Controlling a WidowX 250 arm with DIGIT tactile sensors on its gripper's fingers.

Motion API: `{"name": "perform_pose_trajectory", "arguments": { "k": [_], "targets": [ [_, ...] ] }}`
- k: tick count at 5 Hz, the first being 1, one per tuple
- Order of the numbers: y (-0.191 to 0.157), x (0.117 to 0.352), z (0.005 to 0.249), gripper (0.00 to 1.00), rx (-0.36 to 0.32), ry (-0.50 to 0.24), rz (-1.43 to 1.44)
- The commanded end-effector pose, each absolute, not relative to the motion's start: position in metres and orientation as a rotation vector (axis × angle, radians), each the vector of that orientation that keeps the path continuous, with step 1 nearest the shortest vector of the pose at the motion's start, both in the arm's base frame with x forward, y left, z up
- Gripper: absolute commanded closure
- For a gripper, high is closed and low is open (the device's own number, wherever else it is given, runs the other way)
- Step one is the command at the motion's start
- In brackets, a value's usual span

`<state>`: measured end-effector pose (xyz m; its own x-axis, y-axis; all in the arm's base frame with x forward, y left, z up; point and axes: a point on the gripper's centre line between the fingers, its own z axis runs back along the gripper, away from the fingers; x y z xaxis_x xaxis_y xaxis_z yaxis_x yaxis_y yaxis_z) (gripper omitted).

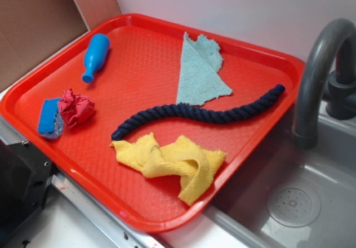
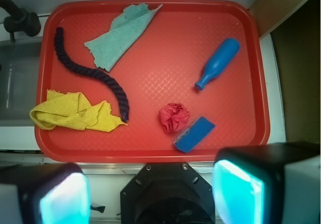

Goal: Grab the blue rope.

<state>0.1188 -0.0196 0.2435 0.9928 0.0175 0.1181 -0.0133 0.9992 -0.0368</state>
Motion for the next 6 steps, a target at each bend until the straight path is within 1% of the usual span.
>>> {"name": "perform_pose_trajectory", "arguments": {
  "k": [1, 2, 3, 4, 5, 6],
  "targets": [
    [-0.02, 0.119, 0.244, 0.0, -0.036, -0.119, 0.015],
    [-0.023, 0.131, 0.237, 0.0, 0.015, -0.124, -0.048],
    [-0.028, 0.151, 0.224, 0.0, 0.002, -0.144, -0.227],
    [-0.045, 0.174, 0.204, 0.0, -0.094, -0.16, -0.472],
    [-0.068, 0.199, 0.18, 0.0, -0.146, -0.182, -0.72],
    [-0.1, 0.222, 0.152, 0.0, -0.095, -0.105, -0.869]
  ]
}}
